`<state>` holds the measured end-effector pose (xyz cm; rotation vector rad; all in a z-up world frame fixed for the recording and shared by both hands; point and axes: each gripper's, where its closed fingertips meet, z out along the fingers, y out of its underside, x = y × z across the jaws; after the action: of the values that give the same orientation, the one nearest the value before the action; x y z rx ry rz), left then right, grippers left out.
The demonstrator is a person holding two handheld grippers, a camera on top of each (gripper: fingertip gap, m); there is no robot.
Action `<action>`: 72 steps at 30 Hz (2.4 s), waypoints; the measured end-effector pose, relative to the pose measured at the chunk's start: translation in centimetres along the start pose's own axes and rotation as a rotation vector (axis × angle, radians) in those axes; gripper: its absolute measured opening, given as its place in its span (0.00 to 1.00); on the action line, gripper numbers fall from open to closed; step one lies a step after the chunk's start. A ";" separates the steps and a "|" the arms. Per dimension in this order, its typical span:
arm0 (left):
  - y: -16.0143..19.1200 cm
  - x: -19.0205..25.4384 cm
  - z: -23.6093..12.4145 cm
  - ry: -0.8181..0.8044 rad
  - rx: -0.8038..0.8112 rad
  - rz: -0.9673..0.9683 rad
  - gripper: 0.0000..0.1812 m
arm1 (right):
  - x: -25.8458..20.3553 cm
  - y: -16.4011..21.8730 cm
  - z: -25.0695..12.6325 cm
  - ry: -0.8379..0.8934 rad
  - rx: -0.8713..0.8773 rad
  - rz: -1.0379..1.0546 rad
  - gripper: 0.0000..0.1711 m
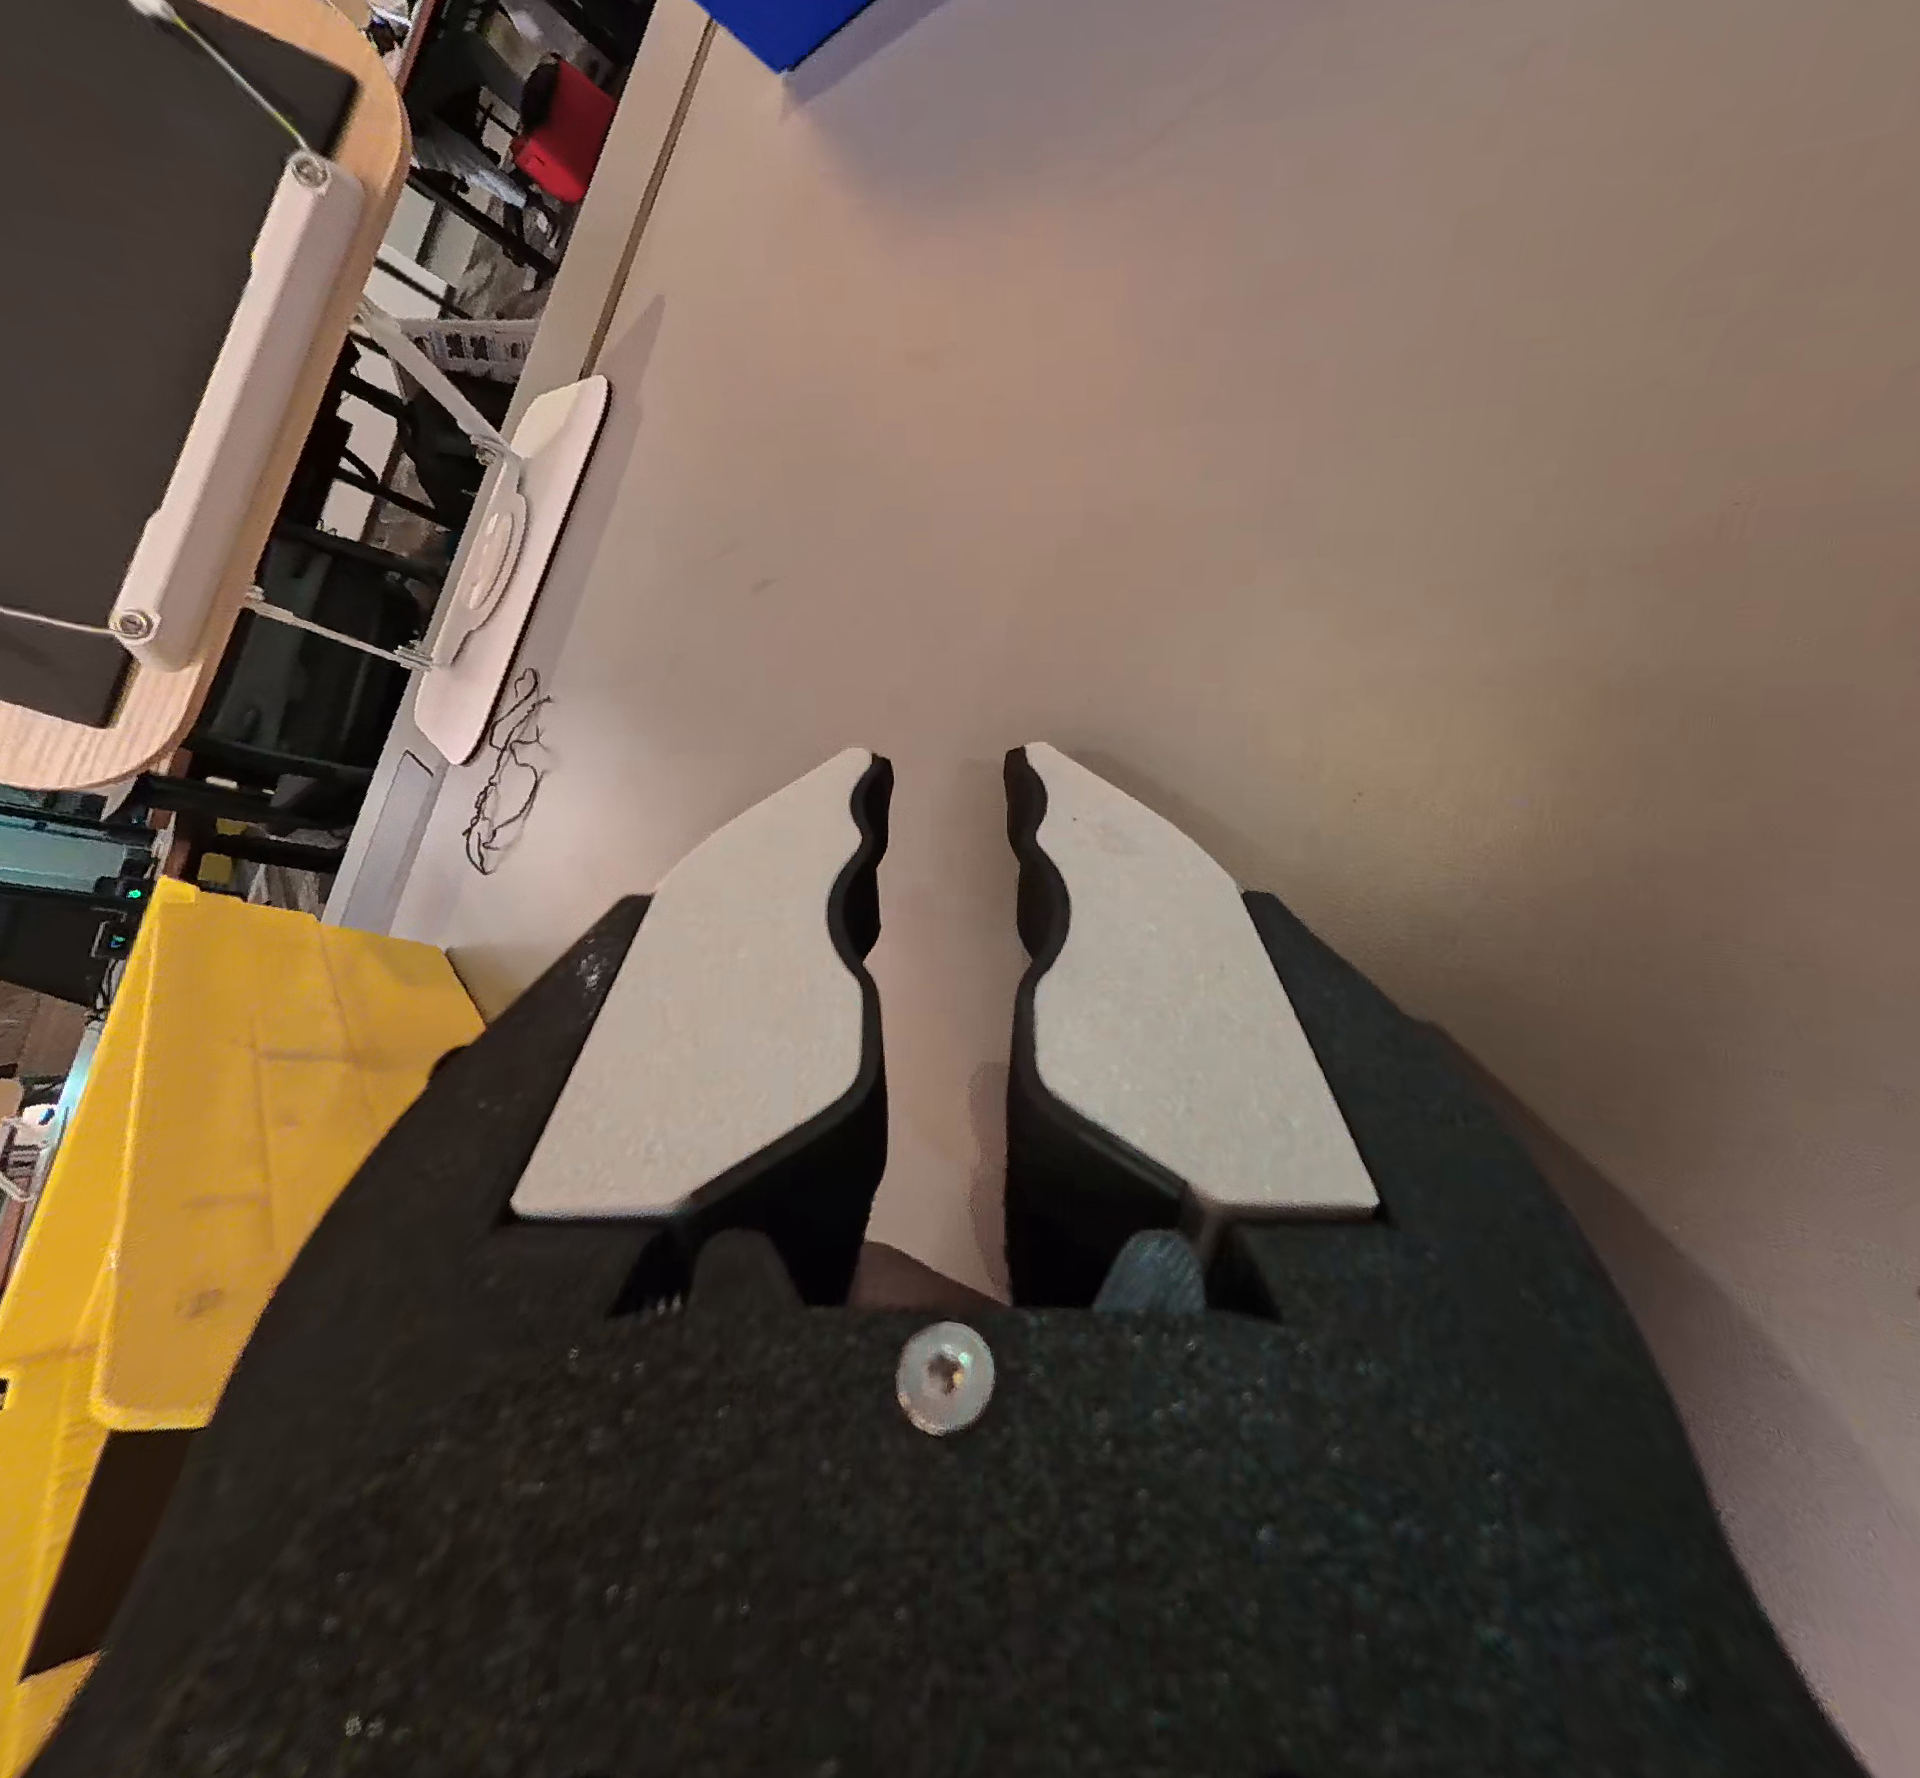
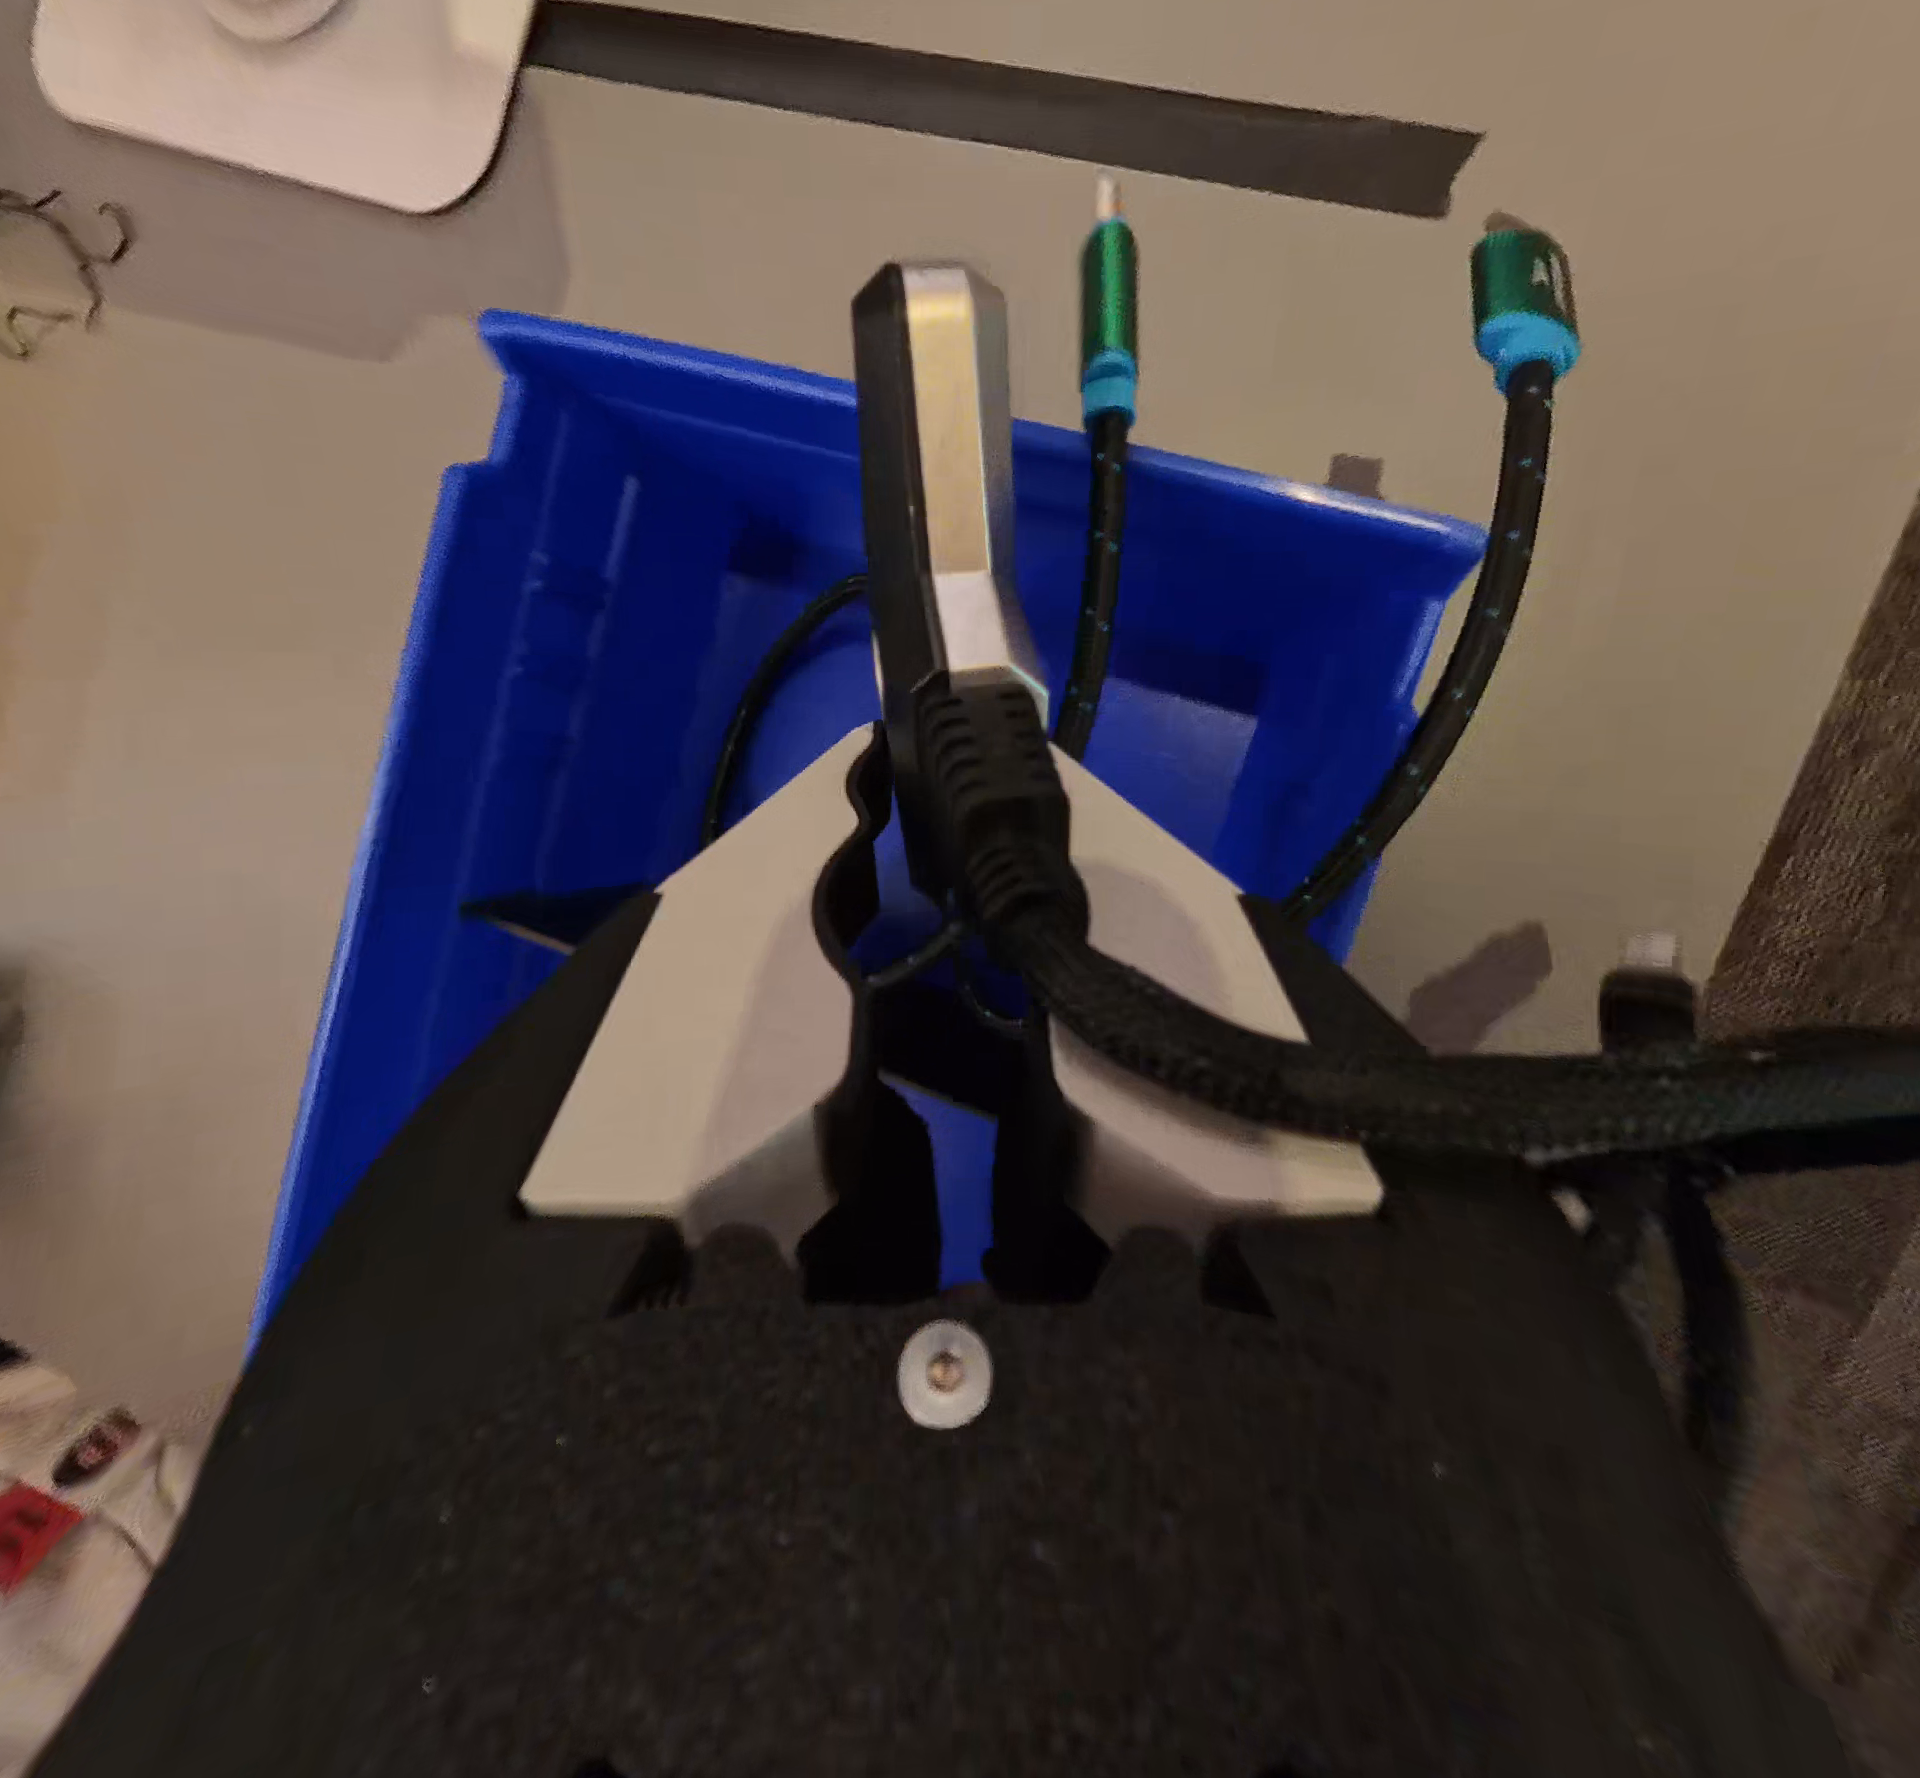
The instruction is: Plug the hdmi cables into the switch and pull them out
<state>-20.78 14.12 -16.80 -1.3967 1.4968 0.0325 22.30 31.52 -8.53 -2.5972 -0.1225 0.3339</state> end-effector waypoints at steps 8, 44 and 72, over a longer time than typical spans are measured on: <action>0.9 -0.7 0.3 -0.003 -0.017 -0.036 0.11 | -7.4 -3.6 -6.0 -0.069 0.051 -0.723 0.13; -2.0 -3.6 -2.3 0.139 0.161 -0.619 0.14 | -11.7 1.5 -11.8 0.075 0.215 -0.562 0.24; 7.5 -8.1 -10.0 -0.292 0.008 -0.721 0.14 | -13.2 20.5 -5.7 0.340 0.801 -0.110 0.23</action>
<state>-34.44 16.11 -11.23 -1.7657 0.6997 -0.2095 11.51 9.11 -11.24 -1.8067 -0.0041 -0.0975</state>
